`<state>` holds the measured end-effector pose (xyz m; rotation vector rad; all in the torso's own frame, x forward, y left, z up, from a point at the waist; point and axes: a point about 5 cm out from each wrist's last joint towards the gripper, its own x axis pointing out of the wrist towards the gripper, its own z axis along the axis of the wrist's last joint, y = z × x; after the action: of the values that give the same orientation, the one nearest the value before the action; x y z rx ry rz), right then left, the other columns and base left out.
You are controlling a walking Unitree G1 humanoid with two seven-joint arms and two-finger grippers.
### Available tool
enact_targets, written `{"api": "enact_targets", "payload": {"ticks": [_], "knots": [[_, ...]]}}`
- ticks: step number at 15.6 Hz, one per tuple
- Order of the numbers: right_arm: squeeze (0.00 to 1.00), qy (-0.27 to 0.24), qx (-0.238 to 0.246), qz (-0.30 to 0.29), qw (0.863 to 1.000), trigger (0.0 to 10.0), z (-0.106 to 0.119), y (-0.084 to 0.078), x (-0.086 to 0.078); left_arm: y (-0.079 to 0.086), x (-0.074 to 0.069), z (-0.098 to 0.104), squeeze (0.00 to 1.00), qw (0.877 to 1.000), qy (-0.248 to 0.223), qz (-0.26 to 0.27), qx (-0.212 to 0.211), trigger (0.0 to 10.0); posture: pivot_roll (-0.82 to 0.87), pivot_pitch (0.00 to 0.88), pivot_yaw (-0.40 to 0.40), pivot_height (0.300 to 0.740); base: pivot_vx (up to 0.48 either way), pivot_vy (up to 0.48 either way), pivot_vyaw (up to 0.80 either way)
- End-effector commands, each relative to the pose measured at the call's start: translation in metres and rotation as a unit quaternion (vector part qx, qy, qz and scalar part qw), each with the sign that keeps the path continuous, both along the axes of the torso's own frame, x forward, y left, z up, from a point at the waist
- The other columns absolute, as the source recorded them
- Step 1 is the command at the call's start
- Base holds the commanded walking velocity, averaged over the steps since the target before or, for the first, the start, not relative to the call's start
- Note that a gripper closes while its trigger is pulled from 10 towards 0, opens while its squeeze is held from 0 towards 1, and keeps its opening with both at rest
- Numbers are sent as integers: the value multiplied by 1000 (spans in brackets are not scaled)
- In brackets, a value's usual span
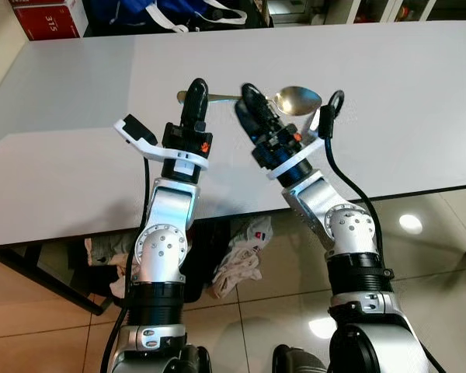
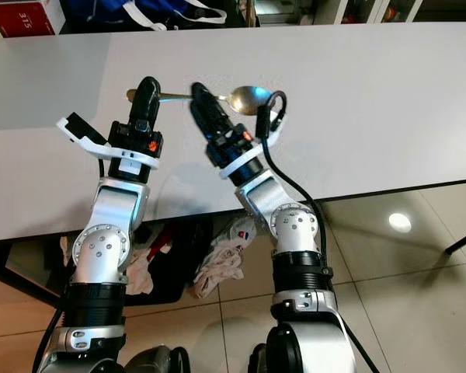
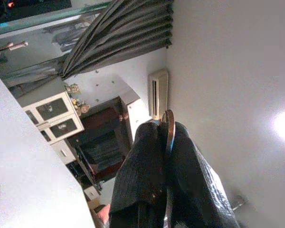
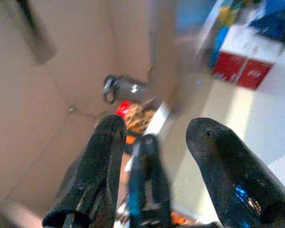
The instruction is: Setting the table
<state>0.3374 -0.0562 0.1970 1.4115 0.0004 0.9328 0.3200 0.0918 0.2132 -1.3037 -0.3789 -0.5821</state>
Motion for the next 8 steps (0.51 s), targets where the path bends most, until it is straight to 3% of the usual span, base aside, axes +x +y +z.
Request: {"api": "enact_targets", "payload": {"ticks": [1,8], "knots": [[0,-13,46,29,998,0,25,36,-1,-28,-5,16,0,998,-19,-35,-50,10000,-70,94,57,740,0,0,0],[0,-20,72,10,997,0,38,33,4,-31,-7,14,0,998,-12,-38,-47,10000,-69,98,57,740,0,0,0]]}}
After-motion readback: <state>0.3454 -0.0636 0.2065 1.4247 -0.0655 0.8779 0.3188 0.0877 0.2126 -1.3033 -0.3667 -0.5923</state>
